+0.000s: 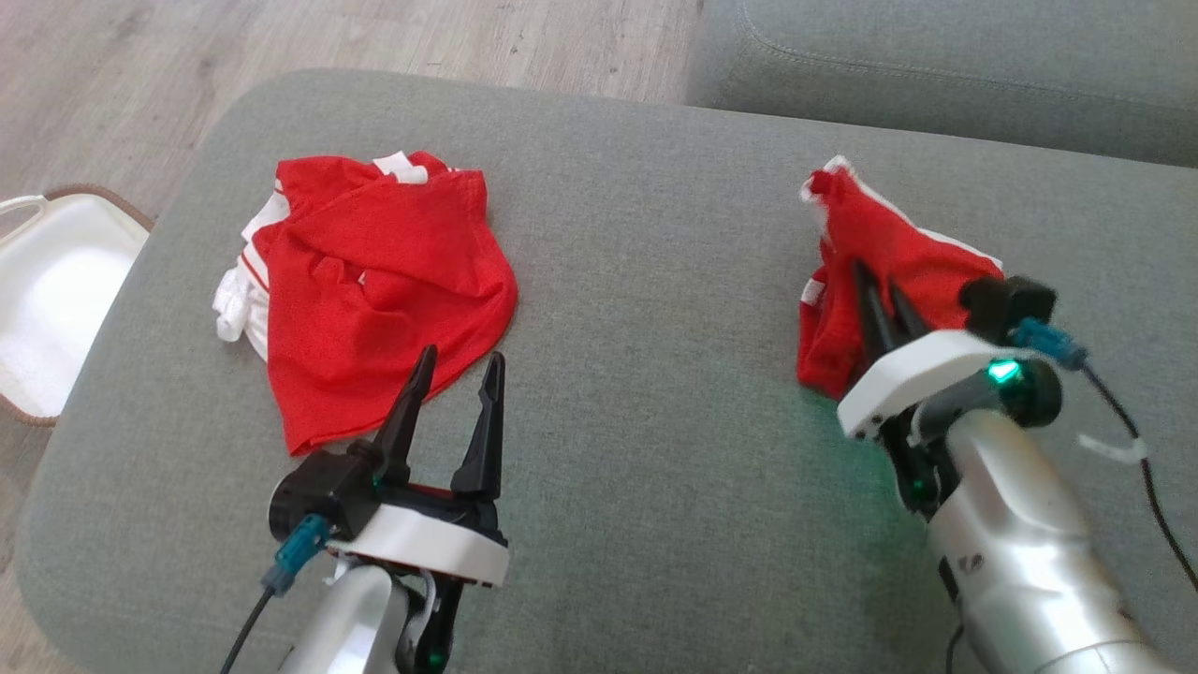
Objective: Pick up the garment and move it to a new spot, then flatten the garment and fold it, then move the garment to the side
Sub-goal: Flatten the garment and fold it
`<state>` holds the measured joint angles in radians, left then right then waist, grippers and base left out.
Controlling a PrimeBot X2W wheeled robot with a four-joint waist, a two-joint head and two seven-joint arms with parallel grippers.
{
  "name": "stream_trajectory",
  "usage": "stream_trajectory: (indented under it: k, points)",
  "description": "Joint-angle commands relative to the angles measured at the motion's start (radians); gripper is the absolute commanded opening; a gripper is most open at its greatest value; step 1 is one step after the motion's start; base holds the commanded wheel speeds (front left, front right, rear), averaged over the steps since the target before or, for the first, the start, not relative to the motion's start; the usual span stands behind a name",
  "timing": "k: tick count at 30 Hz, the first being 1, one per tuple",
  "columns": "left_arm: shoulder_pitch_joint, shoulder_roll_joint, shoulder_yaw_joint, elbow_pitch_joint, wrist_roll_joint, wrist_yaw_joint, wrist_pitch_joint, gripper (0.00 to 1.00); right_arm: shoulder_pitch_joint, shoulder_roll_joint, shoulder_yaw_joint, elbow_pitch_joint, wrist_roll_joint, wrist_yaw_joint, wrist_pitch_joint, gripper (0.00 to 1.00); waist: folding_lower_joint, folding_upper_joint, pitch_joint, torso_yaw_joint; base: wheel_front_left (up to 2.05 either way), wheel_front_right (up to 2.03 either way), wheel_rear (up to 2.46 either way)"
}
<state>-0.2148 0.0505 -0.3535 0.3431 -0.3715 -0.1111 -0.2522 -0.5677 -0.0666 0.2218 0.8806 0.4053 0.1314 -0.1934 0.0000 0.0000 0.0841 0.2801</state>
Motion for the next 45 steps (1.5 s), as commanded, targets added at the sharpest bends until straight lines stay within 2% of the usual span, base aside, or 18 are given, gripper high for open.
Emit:
stream_trajectory:
  k: [1, 4, 5, 6, 9, 12, 17, 22, 26, 29, 33, 41, 45]
  points:
    - [-0.026, 0.006, 0.037, -0.031, -0.006, 0.008, -0.01, 1.0, -0.015, 0.008, 0.03, -0.025, 0.009, -0.001, 0.002, 0.0, 0.0, 0.0, 0.0, -0.002, 0.0, 0.0, 0.0]
    - [-0.027, 0.006, 0.036, -0.032, -0.007, 0.009, -0.01, 1.0, -0.007, -0.003, 0.09, -0.009, 0.005, -0.001, 0.022, 0.0, 0.0, 0.0, 0.0, -0.005, 0.0, 0.0, 0.0]
    - [-0.028, 0.006, 0.035, -0.033, -0.007, 0.009, -0.01, 1.0, -0.004, -0.01, 0.118, -0.004, -0.006, -0.001, 0.026, 0.44, 0.0, 0.0, 0.0, -0.007, 0.0, 0.0, 0.0]
    - [-0.028, 0.007, 0.035, -0.033, -0.008, 0.009, -0.01, 1.0, -0.001, -0.014, 0.139, 0.006, -0.013, -0.001, 0.035, 1.0, 0.0, 0.0, -0.001, -0.009, 0.0, 0.0, 0.0]
    - [-0.027, 0.009, 0.037, -0.031, -0.011, 0.01, -0.01, 1.0, 0.015, -0.015, 0.209, 0.03, -0.014, -0.001, 0.083, 1.0, 0.0, 0.0, -0.006, -0.019, 0.0, 0.0, 0.0]
    - [-0.023, 0.014, 0.041, -0.027, -0.016, 0.012, -0.009, 1.0, 0.041, -0.011, 0.273, 0.033, 0.041, -0.001, 0.156, 1.0, 0.0, 0.0, -0.02, -0.036, 0.0, 0.0, 0.0]
    - [-0.021, 0.022, 0.044, -0.024, -0.02, 0.017, -0.009, 1.0, 0.07, -0.029, 0.349, -0.046, 0.147, -0.001, 0.185, 1.0, 0.0, 0.0, -0.044, -0.078, 0.0, 0.0, 0.0]
    - [-0.019, 0.031, 0.052, -0.03, -0.022, 0.023, -0.009, 1.0, 0.094, -0.072, 0.4, -0.168, 0.201, -0.001, 0.151, 1.0, 0.0, 0.0, -0.063, -0.131, 0.0, 0.0, 0.0]
    - [-0.015, 0.038, 0.064, -0.04, -0.026, 0.03, -0.009, 1.0, 0.111, -0.11, 0.396, -0.265, 0.214, -0.001, 0.101, 1.0, 0.0, 0.0, -0.071, -0.179, 0.0, 0.0, 0.0]
    - [-0.014, 0.04, 0.073, -0.052, -0.027, 0.033, -0.009, 1.0, 0.124, -0.144, 0.367, -0.316, 0.161, -0.001, 0.046, 1.0, 0.0, 0.0, -0.074, -0.213, 0.0, 0.0, 0.0]
    - [-0.012, 0.038, 0.091, -0.068, -0.024, 0.039, -0.009, 1.0, 0.161, -0.149, 0.249, -0.356, 0.064, -0.001, -0.025, 1.0, 0.0, 0.0, -0.073, -0.249, 0.0, 0.0, 0.0]
    - [0.022, 0.027, 0.122, -0.088, 0.03, 0.041, -0.009, 1.0, 0.314, -0.052, -0.036, -0.476, -0.217, -0.001, -0.066, 1.0, 0.0, 0.0, -0.069, -0.279, 0.0, 0.0, 0.0]
    - [0.044, 0.018, 0.143, -0.091, 0.042, 0.039, -0.009, 1.0, 0.371, -0.012, -0.095, -0.524, -0.273, -0.001, -0.068, 1.0, 0.0, 0.0, -0.071, -0.279, 0.0, 0.0, 0.0]
